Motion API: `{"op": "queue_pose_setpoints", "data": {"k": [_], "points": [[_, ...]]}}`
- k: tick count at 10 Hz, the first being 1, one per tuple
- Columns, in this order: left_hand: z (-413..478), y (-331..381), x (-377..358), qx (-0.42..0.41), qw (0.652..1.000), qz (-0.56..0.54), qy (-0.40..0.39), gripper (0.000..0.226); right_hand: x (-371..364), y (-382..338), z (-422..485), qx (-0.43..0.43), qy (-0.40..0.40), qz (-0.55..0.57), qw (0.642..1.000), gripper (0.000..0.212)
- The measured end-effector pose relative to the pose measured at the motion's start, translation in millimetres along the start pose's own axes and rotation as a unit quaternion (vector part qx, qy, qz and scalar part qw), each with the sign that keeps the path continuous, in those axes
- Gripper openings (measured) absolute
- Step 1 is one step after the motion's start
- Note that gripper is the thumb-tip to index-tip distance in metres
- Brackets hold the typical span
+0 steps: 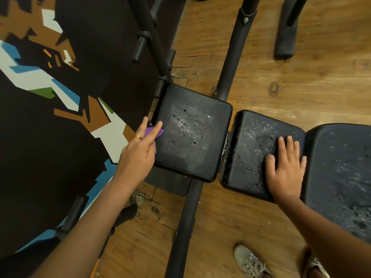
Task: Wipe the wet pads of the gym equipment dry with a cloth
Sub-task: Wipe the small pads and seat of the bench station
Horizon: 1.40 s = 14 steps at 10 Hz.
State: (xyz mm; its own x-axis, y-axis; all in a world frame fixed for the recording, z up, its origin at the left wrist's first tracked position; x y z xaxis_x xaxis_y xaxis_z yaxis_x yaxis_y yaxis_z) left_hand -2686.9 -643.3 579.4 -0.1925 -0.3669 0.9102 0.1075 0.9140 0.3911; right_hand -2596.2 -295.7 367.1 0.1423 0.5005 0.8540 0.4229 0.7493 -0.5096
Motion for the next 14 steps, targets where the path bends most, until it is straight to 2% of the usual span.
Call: {"op": "queue_pose_setpoints", "data": {"k": [1,2,3,5,6,7,8,9,11,12,13,14], "points": [[9,0,3,0.015,0.998,-0.039,0.041,0.043,0,0,0,0.001,-0.001,-0.001,1.000,0.065],[15,3,9,0.023,0.987,-0.089,0.129,0.034,-1,0,0,0.000,-0.002,-0.001,1.000,0.066],[9,6,7,0.014,0.989,-0.047,0.140,0.033,-1,0,0,0.002,0.000,0.000,1.000,0.065],[-31,16,-6,-0.051,0.989,0.115,0.083,0.054,0,0,0,0.000,0.001,0.006,1.000,0.065],[-32,14,-14,-0.023,0.995,0.088,0.029,0.058,1,0,0,0.000,0.003,0.006,1.000,0.065],[-27,5,-10,-0.020,0.999,0.029,-0.027,0.052,0,0,0,0.001,0.002,0.008,1.000,0.065],[-16,-8,5,0.038,0.995,-0.088,-0.026,0.046,0,1,0,-0.001,0.004,0.006,1.000,0.064],[-13,-3,-1,0.028,0.998,-0.060,-0.017,0.050,0,0,0,0.001,0.006,0.009,1.000,0.064],[-34,1,-15,0.034,0.993,0.094,0.061,0.056,0,1,1,0.002,0.008,0.004,1.000,0.064],[-45,10,-24,0.035,0.986,0.117,0.109,0.056,0,1,0,0.002,0.007,0.006,1.000,0.064],[-56,34,-53,0.049,0.985,0.095,0.139,0.069,1,0,0,0.003,0.009,0.006,1.000,0.064],[-73,72,-106,-0.007,0.989,0.098,0.110,0.088,0,1,0,0.004,0.010,0.006,1.000,0.064]]}}
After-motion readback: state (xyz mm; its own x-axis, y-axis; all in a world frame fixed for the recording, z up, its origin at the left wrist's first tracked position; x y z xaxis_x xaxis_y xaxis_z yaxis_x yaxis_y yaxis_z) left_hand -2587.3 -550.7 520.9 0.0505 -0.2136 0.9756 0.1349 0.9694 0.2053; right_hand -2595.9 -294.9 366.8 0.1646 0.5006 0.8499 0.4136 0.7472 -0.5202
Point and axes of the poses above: each hand's wrist, its own z-axis towards the middle knuckle, its own x-axis out of the back of the hand, y = z × x, the point moved 9 cm from there along z, towards the middle knuckle, and after that the axes turned 10 degrees about -z, right-handed, at the moved point
